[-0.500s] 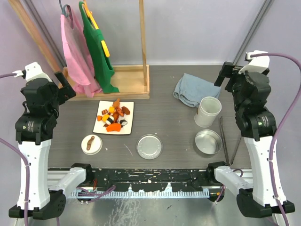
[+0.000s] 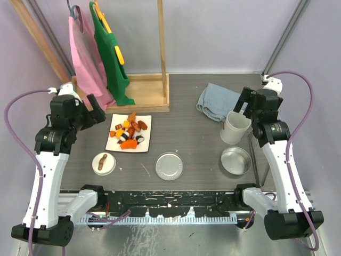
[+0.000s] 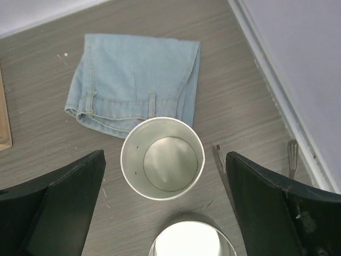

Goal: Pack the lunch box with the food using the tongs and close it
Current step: Move the packing box to the center of the board.

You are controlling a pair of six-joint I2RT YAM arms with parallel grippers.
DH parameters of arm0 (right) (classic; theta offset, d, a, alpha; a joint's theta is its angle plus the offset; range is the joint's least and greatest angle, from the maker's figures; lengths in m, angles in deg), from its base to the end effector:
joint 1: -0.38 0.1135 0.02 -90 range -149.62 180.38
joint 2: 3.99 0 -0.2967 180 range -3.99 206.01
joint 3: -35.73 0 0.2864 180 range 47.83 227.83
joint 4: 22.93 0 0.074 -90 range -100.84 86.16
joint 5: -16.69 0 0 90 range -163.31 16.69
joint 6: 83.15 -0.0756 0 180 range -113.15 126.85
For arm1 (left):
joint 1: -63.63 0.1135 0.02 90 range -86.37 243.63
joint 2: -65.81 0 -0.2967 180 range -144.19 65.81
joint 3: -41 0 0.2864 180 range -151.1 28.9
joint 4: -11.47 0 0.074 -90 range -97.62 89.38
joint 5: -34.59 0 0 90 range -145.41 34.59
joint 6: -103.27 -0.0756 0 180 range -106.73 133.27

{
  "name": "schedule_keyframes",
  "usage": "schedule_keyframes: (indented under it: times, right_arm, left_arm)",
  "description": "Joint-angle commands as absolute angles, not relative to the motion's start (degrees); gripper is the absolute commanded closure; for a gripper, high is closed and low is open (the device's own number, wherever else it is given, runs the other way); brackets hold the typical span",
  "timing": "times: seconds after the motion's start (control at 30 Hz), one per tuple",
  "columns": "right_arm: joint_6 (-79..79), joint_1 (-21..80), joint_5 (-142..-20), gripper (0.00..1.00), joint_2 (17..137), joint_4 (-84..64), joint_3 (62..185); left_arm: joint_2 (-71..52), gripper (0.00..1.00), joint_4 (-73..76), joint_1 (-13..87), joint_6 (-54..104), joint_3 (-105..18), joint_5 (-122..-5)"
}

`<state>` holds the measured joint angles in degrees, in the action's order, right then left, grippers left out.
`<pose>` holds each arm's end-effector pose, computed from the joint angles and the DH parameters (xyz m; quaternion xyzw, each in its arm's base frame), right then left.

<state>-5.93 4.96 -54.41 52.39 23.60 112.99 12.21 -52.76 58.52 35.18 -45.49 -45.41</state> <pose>0.2556 -0.0041 0.3997 0.1469 0.8266 -0.0581 0.5402 0.2115 -0.0057 0.4306 -0.1691 0.8529 -0.0401 0.4922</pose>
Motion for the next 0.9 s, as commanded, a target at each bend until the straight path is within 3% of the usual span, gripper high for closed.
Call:
schedule_keyframes:
  times: [0.0, 0.37, 0.6, 0.87]
  right_arm:
    - [-11.46, -0.53, -60.57, 0.0, 55.11, 22.09, 112.43]
    - [-17.53, -8.99, -72.77, 0.0, 64.42, 21.82, 110.05]
    - [-18.28, -9.83, -78.4, 0.0, 68.83, 19.24, 107.33]
    - [-16.15, -8.54, -97.71, 0.0, 76.71, 16.82, 107.44]
  left_arm:
    - [12.21, 0.02, -47.04, 57.81, 39.11, -42.32, -61.84]
    - [12.92, 0.02, -39.77, 54.84, 42.76, -33.25, -81.04]
    - [14.02, 0.02, -38.85, 54.34, 42.4, -31.36, -85.07]
    - [14.88, 0.02, -37.64, 54.21, 42.41, -30.86, -86.19]
